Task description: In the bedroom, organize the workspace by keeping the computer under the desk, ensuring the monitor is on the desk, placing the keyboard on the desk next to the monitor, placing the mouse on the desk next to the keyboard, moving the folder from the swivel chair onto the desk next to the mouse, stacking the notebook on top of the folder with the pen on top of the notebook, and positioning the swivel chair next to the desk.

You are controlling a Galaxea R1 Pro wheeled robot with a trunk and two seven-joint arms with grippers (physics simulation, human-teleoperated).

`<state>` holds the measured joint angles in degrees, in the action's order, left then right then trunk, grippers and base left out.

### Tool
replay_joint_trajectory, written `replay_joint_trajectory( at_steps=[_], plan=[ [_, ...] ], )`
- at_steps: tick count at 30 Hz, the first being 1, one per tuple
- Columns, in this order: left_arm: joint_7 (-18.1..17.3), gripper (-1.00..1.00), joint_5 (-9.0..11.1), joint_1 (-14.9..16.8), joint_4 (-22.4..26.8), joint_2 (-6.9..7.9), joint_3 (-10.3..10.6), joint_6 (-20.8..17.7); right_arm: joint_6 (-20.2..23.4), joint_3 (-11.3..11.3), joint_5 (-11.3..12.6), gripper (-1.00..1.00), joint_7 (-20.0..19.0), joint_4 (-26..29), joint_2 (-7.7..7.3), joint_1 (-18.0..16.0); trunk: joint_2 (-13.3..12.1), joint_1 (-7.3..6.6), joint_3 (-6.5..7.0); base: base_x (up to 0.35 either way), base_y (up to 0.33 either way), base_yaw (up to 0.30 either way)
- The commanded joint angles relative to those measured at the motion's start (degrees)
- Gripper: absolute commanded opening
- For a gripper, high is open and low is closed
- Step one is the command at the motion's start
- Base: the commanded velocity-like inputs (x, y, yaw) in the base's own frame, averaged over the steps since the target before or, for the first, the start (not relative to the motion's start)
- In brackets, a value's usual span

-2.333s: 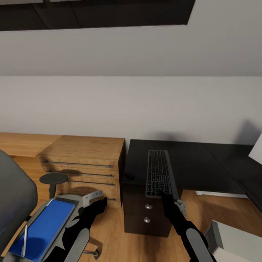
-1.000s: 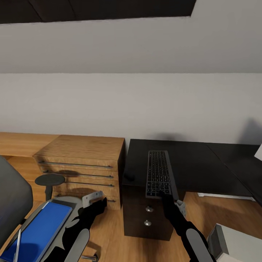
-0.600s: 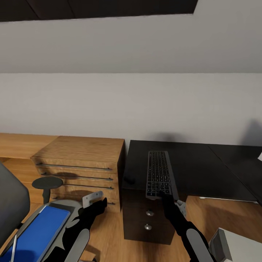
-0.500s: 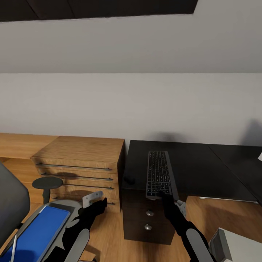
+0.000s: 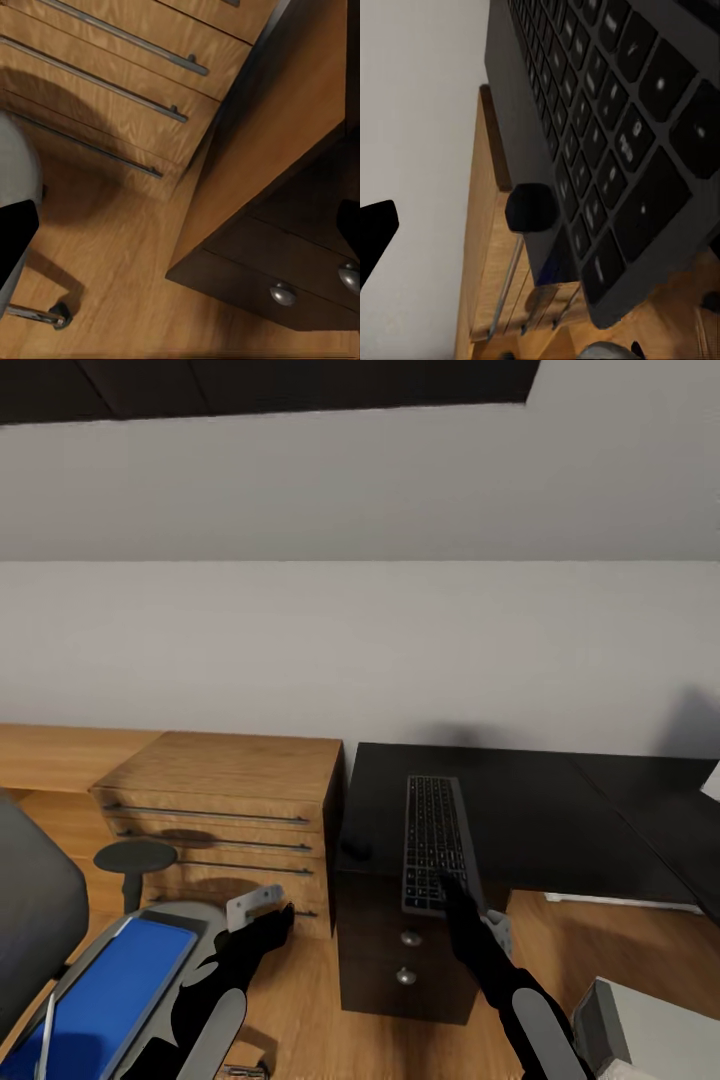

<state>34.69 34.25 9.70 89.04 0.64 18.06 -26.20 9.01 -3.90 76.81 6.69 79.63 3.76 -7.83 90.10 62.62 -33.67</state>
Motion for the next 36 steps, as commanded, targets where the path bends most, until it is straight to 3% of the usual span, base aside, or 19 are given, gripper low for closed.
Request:
replay_joint_trajectory(
  at_steps=[1, 16, 20, 21, 23, 28, 31, 33, 36],
  plan=[
    [0.5, 1.00, 0.5, 0.1, 0.1, 0.06, 0.1, -0.1, 0.2, 0.0, 0.4, 1.00, 0.4, 0.1, 0.02, 0.0, 0.0, -0.03, -0.06, -0.288, 0.000, 0.000],
    [0.6, 1.00, 0.4, 0.1, 0.1, 0.04, 0.1, 0.0, -0.6, 0.7, 0.3, 1.00, 0.4, 0.2, -0.03, 0.0, 0.0, -0.03, -0.06, -0.321, -0.051, 0.000],
    [0.6, 1.00, 0.3, 0.1, 0.1, 0.04, 0.1, 0.1, -2.6, 2.1, 0.2, 1.00, 0.4, 0.4, -0.01, 0.0, 0.0, -0.03, -0.06, -0.249, -0.239, 0.000],
    [0.6, 1.00, 0.3, 0.1, 0.1, 0.05, 0.1, 0.1, -6.4, 2.5, -0.2, 1.00, 0.8, 1.2, -0.08, 0.0, 0.0, -0.03, -0.06, -0.186, -0.291, 0.000],
    [0.6, 1.00, 0.3, 0.1, 0.1, 0.05, 0.1, 0.2, -8.1, 2.6, -0.7, 1.00, 1.5, 1.9, -0.11, 0.0, 0.0, -0.03, -0.06, -0.180, -0.293, 0.000],
    [0.7, 1.00, 0.4, 0.1, 0.1, 0.06, 0.1, 0.2, -10.9, 2.5, -6.2, 1.00, 6.7, 4.5, -0.15, 0.0, 0.0, -0.03, -0.06, -0.095, -0.143, 0.000],
    [0.7, 1.00, 0.4, 0.0, 0.1, 0.06, 0.1, 0.2, -11.5, 2.7, -12.3, 1.00, 8.9, 6.9, -0.41, 0.0, -0.4, -0.25, 0.12, -0.028, -0.042, 0.000],
    [0.7, 1.00, 0.4, 0.0, 0.1, 0.06, 0.1, 0.2, -11.6, 2.7, -15.2, 1.00, 9.3, 7.5, -0.75, 0.0, -1.2, -0.69, 0.48, -0.013, -0.020, 0.000],
    [0.8, 1.00, 0.4, 0.0, 0.1, 0.01, 0.1, 0.2, -11.6, 2.8, -20.9, 1.00, 9.6, 8.1, -2.09, 0.0, -2.4, -1.35, 1.02, -0.007, -0.010, 0.000]
  ],
)
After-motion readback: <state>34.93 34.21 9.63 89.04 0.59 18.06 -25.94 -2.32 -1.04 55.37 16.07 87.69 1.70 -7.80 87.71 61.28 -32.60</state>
